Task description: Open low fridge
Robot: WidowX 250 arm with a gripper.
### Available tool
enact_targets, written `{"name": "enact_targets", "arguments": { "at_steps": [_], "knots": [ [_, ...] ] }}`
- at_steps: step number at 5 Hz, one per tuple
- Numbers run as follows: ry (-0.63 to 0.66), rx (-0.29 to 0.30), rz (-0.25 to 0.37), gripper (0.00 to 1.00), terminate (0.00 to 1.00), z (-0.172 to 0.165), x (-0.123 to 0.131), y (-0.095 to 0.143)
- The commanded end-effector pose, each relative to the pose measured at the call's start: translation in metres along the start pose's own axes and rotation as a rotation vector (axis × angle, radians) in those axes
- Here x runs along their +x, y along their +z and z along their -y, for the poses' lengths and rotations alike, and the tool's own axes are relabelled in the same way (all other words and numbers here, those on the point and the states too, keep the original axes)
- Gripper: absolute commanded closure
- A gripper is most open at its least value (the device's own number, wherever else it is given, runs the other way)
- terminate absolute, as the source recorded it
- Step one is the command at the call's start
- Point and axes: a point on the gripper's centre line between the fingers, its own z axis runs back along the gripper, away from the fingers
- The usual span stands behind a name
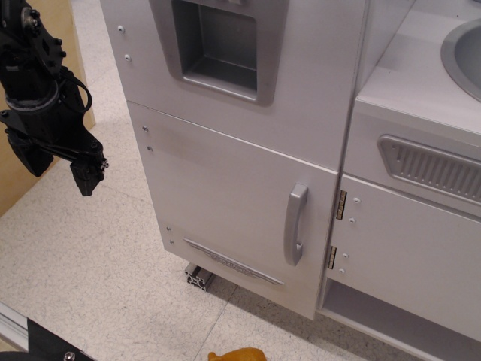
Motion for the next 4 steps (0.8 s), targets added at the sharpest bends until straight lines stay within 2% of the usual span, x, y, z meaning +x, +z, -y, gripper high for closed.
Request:
{"name": "enact_targets", "arguments": {
  "at_steps": [1,2,3,4],
  "knots": [
    [0.0,0.0,0.0,0.0,0.0,0.0,0.0,0.0],
    [-0.05,-0.042,0.043,0.0,0.0,0.037,-0.014,-0.006],
    [-0.078,-0.082,0.078,0.0,0.0,0.075,-0.015,-0.003],
    [-0.074,-0.118,0.086,0.0,0.0,0.112,-0.004,0.0]
  ]
}}
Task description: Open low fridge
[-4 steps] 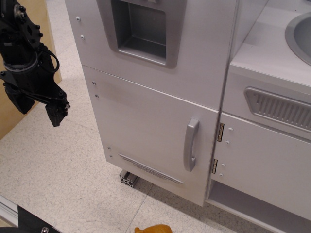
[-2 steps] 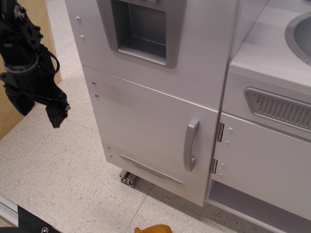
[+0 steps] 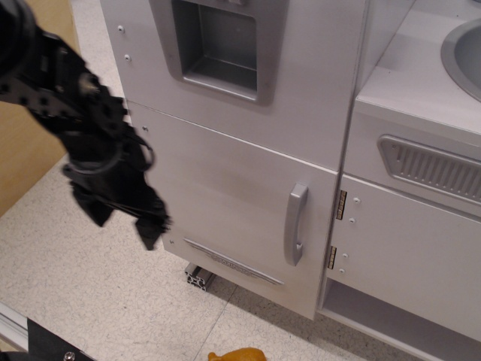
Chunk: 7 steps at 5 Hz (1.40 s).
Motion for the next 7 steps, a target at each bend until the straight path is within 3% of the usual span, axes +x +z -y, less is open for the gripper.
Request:
{"name": "enact_targets", "arguments": {
  "at_steps": [1,4,6,7],
  "knots": [
    [0.013,-0.026,0.05,0.0,0.0,0.06,0.035,0.006],
    [0.018,-0.034,0.062,0.0,0.0,0.115,0.076,-0.031],
    [-0.003,-0.025,0.149,0.0,0.0,0.13,0.093,-0.052],
    [-0.003,-0.028,0.144,0.0,0.0,0.13,0.096,-0.056]
  ]
}}
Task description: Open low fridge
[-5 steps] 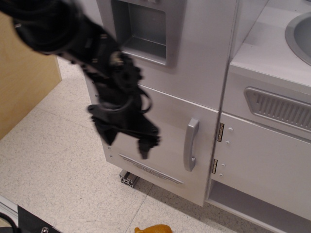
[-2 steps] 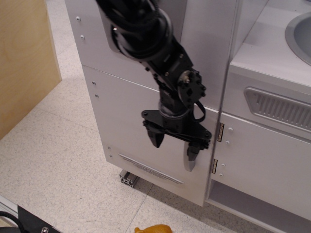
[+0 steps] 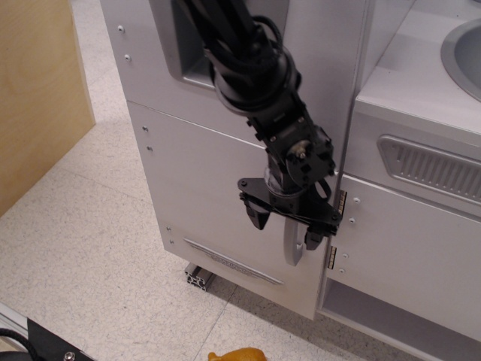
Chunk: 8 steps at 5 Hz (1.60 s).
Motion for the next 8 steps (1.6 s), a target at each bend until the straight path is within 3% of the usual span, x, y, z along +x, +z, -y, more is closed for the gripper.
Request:
{"name": "enact_targets", "arguments": {
  "at_steps": [1,3,5,6,7,8],
  "knots": [
    [-0.003,-0.024,0.057,1.0,0.0,0.003,0.016,0.005],
    [-0.007,-0.052,0.053,1.0,0.0,-0.002,0.007,0.008],
    [-0.066,-0.045,0.037,1.0,0.0,-0.023,-0.025,0.022],
    [-0.089,-0.046,0.021,0.0,0.0,-0.04,-0.039,0.039],
    [-0.097,-0.092,-0.006,0.0,0.0,-0.054,-0.042,0.073],
    [-0.076,-0.101,0.014,0.0,0.0,-0.057,-0.035,0.104]
  ]
}}
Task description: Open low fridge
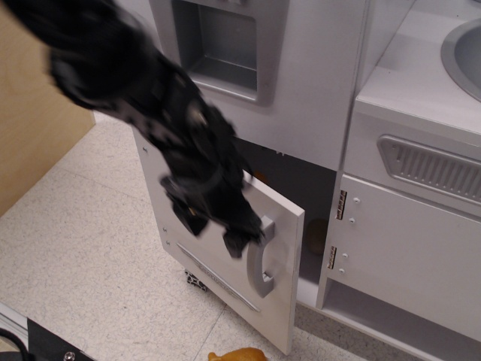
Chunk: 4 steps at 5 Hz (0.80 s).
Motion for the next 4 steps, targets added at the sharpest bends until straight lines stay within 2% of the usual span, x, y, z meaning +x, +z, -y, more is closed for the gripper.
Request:
{"name": "enact_targets", "arguments": {
  "at_steps": [1,3,4],
  "knots": [
    [0.027,-0.057,0.077,0.0,0.0,0.009,0.03,0.053],
    [0.041,-0.062,0.14,0.0,0.0,0.034,0.071,0.038],
    [0.033,-0.054,0.144,0.0,0.0,0.05,0.083,0.028]
  ]
}}
